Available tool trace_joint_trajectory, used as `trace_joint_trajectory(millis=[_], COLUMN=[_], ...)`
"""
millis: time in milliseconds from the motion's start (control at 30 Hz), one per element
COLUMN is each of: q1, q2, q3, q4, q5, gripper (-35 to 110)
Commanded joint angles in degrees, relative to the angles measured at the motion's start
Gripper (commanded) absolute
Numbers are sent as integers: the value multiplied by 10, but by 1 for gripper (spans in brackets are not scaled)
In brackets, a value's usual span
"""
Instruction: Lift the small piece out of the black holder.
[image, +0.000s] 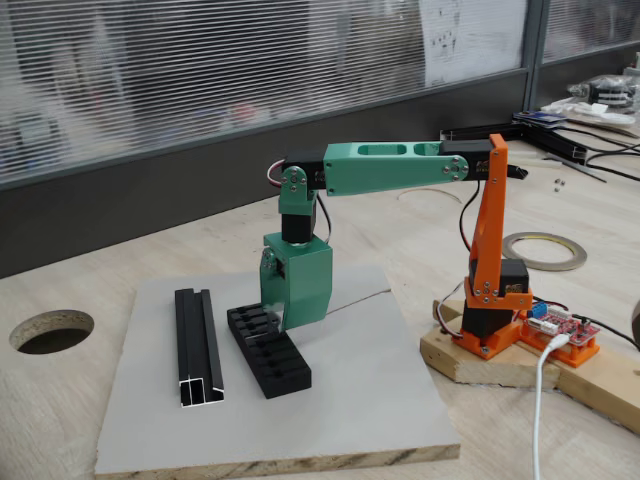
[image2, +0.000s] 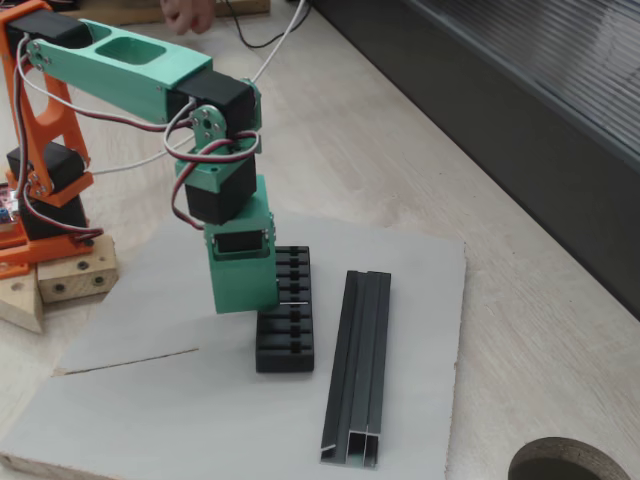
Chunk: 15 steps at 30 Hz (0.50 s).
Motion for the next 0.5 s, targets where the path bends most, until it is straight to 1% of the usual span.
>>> trace_joint_trajectory(millis=[0, 267, 467], q1=[-11, -12, -12], q2=[10, -14, -21], q3=[-6, -9, -48], q4=[4, 4, 4], q5=[4, 4, 4], gripper=[38, 38, 38])
